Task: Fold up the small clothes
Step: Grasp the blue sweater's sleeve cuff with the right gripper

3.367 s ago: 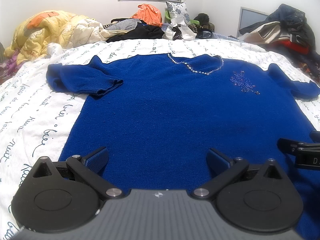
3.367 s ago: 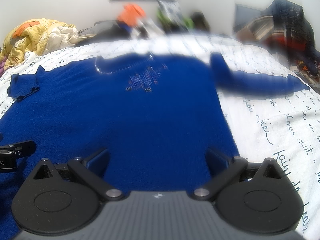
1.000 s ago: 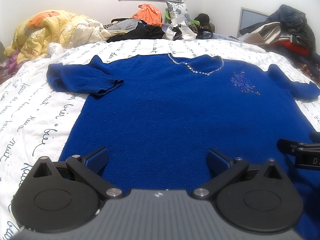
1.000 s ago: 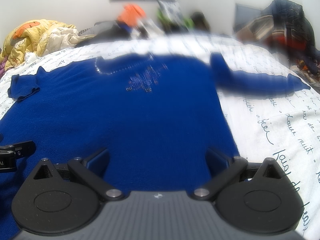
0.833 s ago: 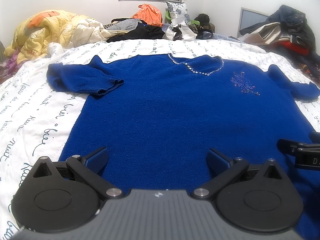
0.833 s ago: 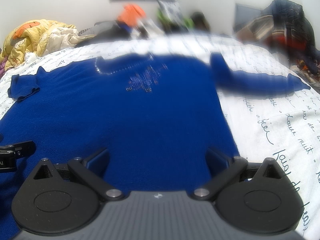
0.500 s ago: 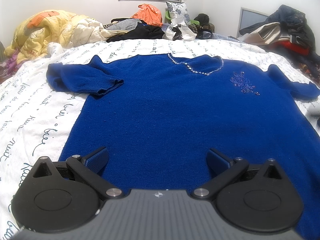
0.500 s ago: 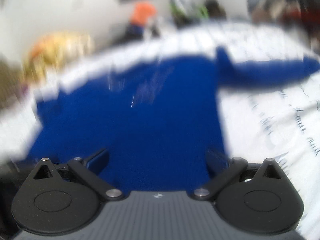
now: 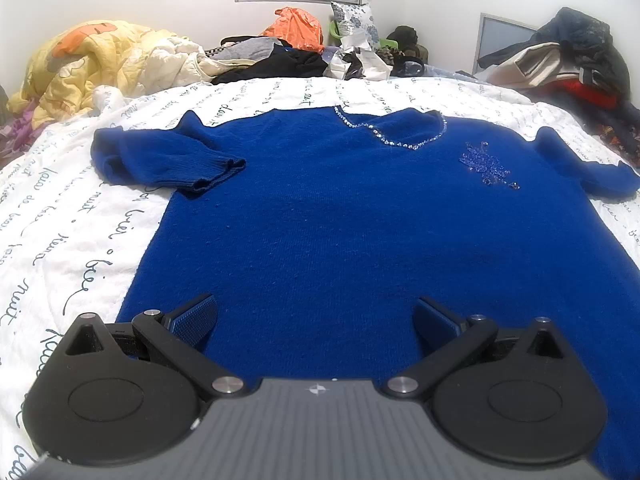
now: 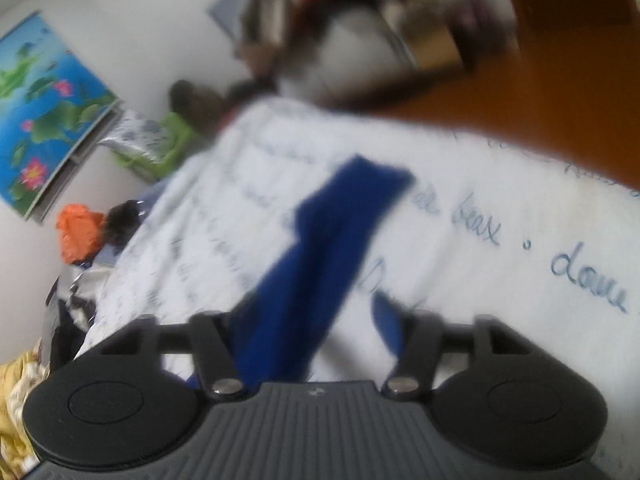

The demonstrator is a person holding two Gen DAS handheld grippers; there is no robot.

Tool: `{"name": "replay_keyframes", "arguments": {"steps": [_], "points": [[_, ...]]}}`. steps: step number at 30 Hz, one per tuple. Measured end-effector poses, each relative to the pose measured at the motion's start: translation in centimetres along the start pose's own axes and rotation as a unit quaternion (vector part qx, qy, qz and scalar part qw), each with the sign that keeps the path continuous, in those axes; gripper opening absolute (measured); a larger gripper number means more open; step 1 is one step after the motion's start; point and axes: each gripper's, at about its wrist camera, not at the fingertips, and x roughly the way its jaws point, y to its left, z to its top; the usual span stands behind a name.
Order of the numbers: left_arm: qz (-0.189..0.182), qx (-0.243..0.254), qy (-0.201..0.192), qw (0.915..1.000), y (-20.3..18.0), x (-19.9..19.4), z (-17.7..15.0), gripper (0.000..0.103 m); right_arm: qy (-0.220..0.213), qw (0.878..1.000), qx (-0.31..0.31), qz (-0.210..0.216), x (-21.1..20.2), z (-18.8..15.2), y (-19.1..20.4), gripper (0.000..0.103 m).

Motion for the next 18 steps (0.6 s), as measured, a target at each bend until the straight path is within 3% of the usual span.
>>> {"name": "replay_keyframes", "arguments": {"steps": [7,12,15,18], "points": [[-0.001,-0.001,0.0,1.0,0.0,0.0,0.0,0.103,-0.019,0.996,0.06,0.056,1.7,0.7,-1.7,0.054],[-0.001,-0.001,0.0,1.0,0.0,0.0,0.0,0.103,-0.024,0.991,0.111,0.068,2.1,1.2,-3.7,0.019],[-0.001,-0.001,0.0,1.0,0.0,0.0,0.0,0.103,-0.029,0.987,0.142,0.072,2.4,1.0,-4.8,0.006],[-0.001,-0.001,0.0,1.0,0.0,0.0,0.0,0.103,-0.048,0.989,0.129,0.053,2.0,1.0,-4.4,0.005]]}}
